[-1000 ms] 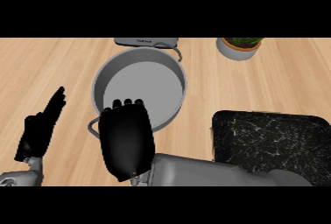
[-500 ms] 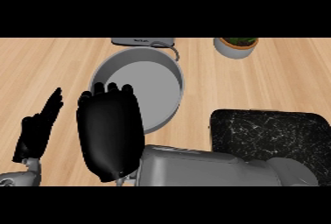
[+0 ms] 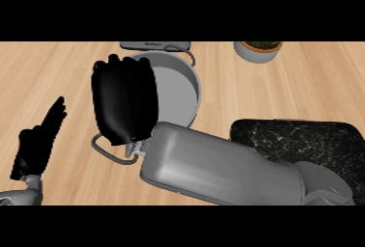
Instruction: Pick the cupcake from the tray and place it in the pot
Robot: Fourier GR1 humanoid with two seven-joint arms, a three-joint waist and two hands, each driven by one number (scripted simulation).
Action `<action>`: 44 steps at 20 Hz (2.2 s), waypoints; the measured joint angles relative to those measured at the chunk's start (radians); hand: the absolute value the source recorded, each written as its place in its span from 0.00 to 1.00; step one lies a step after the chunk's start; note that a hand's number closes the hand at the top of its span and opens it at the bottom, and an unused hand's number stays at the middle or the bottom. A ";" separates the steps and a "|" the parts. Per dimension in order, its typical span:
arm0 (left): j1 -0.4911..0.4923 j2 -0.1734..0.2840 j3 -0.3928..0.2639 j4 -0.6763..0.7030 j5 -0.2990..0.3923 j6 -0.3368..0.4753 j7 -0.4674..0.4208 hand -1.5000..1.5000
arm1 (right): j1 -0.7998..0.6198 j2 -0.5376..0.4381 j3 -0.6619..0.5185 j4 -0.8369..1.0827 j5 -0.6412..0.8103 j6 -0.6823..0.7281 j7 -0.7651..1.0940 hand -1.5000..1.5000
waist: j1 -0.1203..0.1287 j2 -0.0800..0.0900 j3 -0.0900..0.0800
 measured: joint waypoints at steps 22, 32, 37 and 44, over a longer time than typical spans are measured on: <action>-0.011 -0.019 -0.018 -0.045 -0.015 -0.016 0.006 0.50 | -0.084 0.008 -0.153 0.693 -0.332 -0.273 -0.474 0.00 | 0.048 0.028 0.000; -0.034 -0.027 -0.027 -0.035 -0.020 -0.024 0.016 0.50 | -0.073 0.008 -0.242 0.737 -0.502 -0.369 -0.701 0.00 | 0.063 0.032 0.001; -0.015 -0.030 -0.027 -0.038 -0.022 -0.024 0.004 0.50 | -0.043 0.009 -0.324 0.655 -0.601 -0.526 -0.837 0.00 | 0.062 0.029 0.003; 0.001 -0.023 -0.004 -0.042 -0.018 -0.021 0.015 0.50 | 0.000 0.008 -0.391 0.574 -0.805 -0.526 -0.989 0.00 | 0.027 0.016 0.002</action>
